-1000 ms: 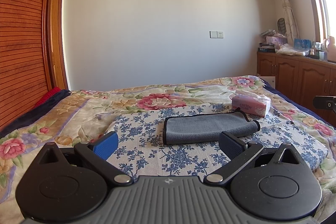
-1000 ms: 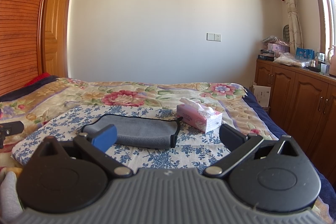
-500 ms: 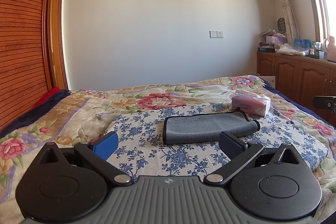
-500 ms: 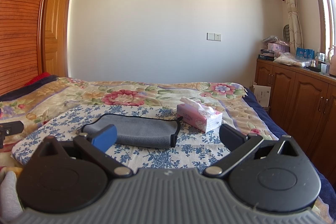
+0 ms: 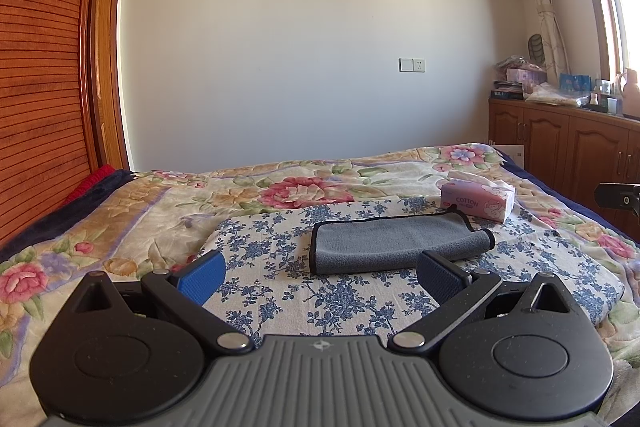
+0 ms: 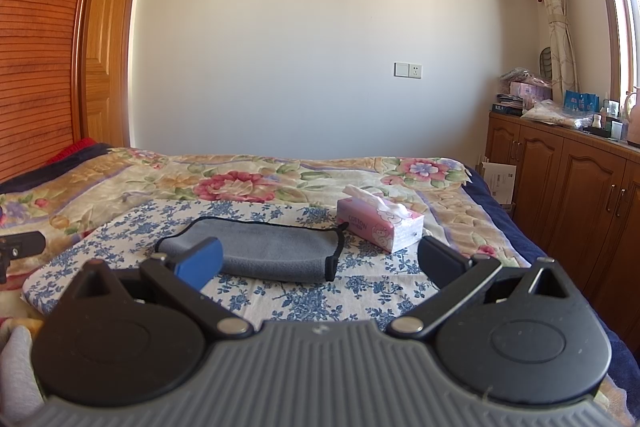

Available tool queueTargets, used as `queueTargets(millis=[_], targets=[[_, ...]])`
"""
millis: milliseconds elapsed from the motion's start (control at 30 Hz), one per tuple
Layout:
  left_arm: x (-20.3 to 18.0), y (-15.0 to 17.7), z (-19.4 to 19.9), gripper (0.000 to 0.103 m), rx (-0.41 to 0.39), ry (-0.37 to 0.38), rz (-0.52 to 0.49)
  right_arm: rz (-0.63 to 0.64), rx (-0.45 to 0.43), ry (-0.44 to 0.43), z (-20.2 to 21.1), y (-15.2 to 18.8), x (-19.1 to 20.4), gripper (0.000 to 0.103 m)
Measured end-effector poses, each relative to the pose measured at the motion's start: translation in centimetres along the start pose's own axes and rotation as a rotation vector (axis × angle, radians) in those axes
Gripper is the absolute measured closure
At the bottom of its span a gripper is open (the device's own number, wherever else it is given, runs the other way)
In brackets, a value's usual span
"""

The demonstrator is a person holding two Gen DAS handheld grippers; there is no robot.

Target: Fold towel

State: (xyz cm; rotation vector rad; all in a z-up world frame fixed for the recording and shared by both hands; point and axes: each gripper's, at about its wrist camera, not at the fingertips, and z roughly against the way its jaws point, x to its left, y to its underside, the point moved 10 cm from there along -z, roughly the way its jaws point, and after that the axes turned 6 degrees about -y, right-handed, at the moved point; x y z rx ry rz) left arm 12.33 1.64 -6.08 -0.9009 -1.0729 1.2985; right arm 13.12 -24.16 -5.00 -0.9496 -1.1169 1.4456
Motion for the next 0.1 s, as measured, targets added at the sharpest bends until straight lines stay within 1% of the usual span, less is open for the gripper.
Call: queueTargets(millis=[100], targets=[[0.03,0.11,0.01,0.0,0.001,0.0,0.0,0.001,0.0,0.0,0.0,0.0,0.0,0.0]])
